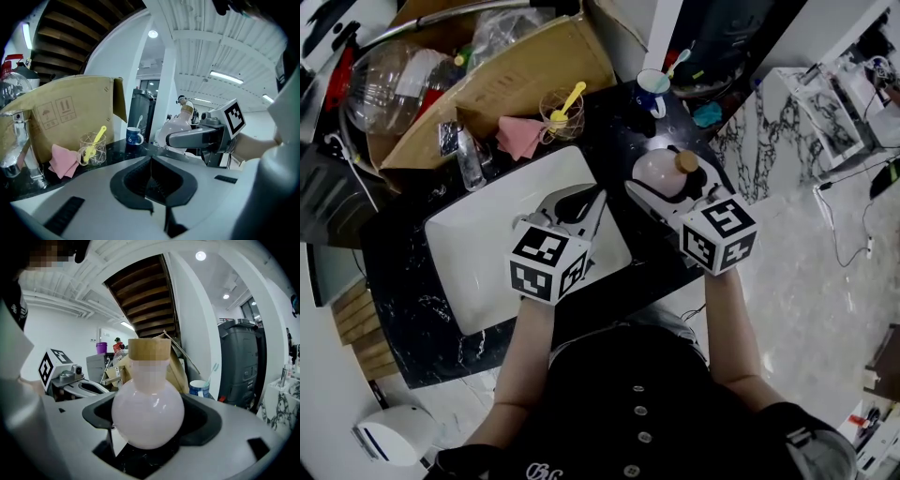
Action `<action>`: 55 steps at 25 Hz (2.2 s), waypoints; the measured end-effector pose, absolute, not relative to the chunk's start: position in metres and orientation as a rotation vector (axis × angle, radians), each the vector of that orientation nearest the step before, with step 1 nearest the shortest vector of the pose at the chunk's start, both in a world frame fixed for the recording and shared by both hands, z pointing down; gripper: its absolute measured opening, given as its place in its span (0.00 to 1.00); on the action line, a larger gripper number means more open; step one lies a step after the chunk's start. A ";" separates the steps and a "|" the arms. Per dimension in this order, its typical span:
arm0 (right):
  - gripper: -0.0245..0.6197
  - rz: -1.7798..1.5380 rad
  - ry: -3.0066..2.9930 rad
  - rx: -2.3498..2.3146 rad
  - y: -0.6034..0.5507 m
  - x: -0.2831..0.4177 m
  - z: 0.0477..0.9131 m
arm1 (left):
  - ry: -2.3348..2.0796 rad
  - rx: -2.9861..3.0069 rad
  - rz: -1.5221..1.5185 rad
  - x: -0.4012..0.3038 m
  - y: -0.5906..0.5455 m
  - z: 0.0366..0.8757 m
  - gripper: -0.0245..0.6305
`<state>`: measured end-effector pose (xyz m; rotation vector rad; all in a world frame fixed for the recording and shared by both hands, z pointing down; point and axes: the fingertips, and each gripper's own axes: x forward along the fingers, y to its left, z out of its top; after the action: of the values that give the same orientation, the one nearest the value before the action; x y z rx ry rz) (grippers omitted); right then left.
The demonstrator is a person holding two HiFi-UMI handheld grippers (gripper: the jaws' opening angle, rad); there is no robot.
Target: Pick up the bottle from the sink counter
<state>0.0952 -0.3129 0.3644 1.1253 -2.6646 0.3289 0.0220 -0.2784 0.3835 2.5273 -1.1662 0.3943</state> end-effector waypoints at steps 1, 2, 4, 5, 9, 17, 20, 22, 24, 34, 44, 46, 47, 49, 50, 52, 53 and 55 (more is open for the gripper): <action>0.66 0.321 -2.677 1.123 -0.312 0.096 0.359 | -1.171 2.534 0.385 0.022 -0.278 0.380 0.07; 0.66 0.312 -2.691 1.120 -0.310 0.096 0.354 | -1.178 2.540 0.375 0.023 -0.278 0.377 0.07; 0.66 0.282 -2.716 1.116 -0.308 0.095 0.342 | -1.192 2.545 0.359 0.022 -0.279 0.371 0.07; 0.66 0.268 -2.726 1.116 -0.307 0.095 0.336 | -1.198 2.546 0.356 0.023 -0.280 0.368 0.07; 0.66 0.271 -2.784 1.104 -0.302 0.093 0.319 | -1.207 2.564 0.335 0.026 -0.280 0.357 0.07; 0.66 0.244 -2.853 1.073 -0.291 0.085 0.298 | -1.223 2.599 0.259 0.024 -0.280 0.340 0.07; 0.66 0.228 -2.869 1.053 -0.285 0.082 0.292 | -1.224 2.596 0.232 0.025 -0.281 0.337 0.07; 0.66 0.213 -2.880 1.050 -0.282 0.080 0.288 | -1.226 2.605 0.224 0.025 -0.281 0.335 0.07; 0.66 0.211 -2.892 1.043 -0.280 0.078 0.286 | -1.226 2.610 0.207 0.024 -0.280 0.332 0.07; 0.66 0.203 -2.960 1.046 -0.271 0.079 0.284 | -1.196 2.641 0.160 0.030 -0.275 0.326 0.07; 0.66 0.257 -2.989 1.042 -0.259 0.086 0.295 | -1.178 2.638 0.138 0.030 -0.260 0.329 0.07; 0.66 0.256 -2.987 1.039 -0.257 0.086 0.298 | -1.188 2.639 0.141 0.029 -0.259 0.330 0.07; 0.66 0.258 -2.987 1.041 -0.256 0.086 0.299 | -1.193 2.642 0.145 0.029 -0.259 0.330 0.07; 0.66 0.264 -2.987 1.043 -0.253 0.087 0.300 | -1.197 2.650 0.146 0.027 -0.258 0.330 0.07; 0.66 0.268 -2.988 1.042 -0.251 0.087 0.301 | -1.197 2.650 0.142 0.025 -0.257 0.330 0.07; 0.66 0.288 -3.003 1.032 -0.248 0.085 0.303 | -1.197 2.644 0.127 0.022 -0.255 0.331 0.07; 0.66 0.303 -3.016 1.025 -0.246 0.084 0.302 | -1.195 2.640 0.122 0.021 -0.254 0.332 0.07; 0.66 0.331 -3.021 1.022 -0.243 0.084 0.305 | -1.185 2.636 0.121 0.021 -0.252 0.336 0.07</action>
<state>0.0841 -0.2435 0.3051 1.0221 -3.0211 0.3305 0.0212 -0.2516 0.3358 2.6360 -1.1848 0.1209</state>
